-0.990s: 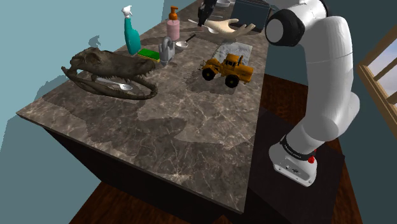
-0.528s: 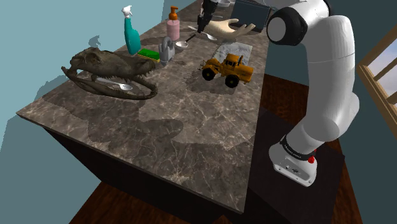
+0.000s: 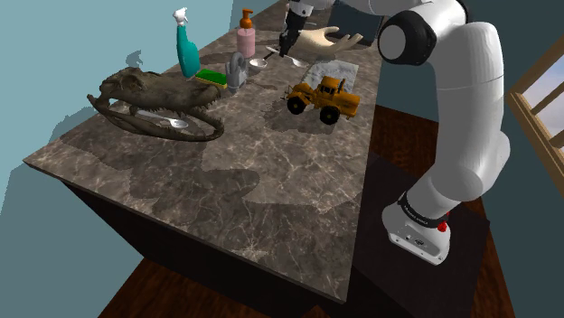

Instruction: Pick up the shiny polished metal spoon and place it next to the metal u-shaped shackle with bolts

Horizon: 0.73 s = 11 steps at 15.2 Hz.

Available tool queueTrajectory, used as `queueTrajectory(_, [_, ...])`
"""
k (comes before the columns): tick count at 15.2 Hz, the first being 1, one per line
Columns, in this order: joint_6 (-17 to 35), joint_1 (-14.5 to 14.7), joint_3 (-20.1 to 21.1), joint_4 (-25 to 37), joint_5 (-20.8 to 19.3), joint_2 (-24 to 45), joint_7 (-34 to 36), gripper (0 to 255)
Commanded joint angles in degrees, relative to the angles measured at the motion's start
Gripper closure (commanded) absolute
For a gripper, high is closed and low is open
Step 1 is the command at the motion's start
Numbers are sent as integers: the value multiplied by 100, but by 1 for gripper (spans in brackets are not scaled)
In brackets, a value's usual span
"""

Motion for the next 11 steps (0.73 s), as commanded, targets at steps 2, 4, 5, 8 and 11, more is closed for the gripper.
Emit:
queueTrajectory(2, [212, 15, 10, -210, 27, 9, -66, 255])
queueTrajectory(4, [343, 23, 19, -320, 48, 35, -104, 255])
queueTrajectory(5, [407, 26, 25, -372, 58, 50, -123, 255])
queueTrajectory(8, [595, 33, 42, -514, 92, 103, -180, 255])
queueTrajectory(11, [775, 36, 61, -637, 129, 167, -236, 255])
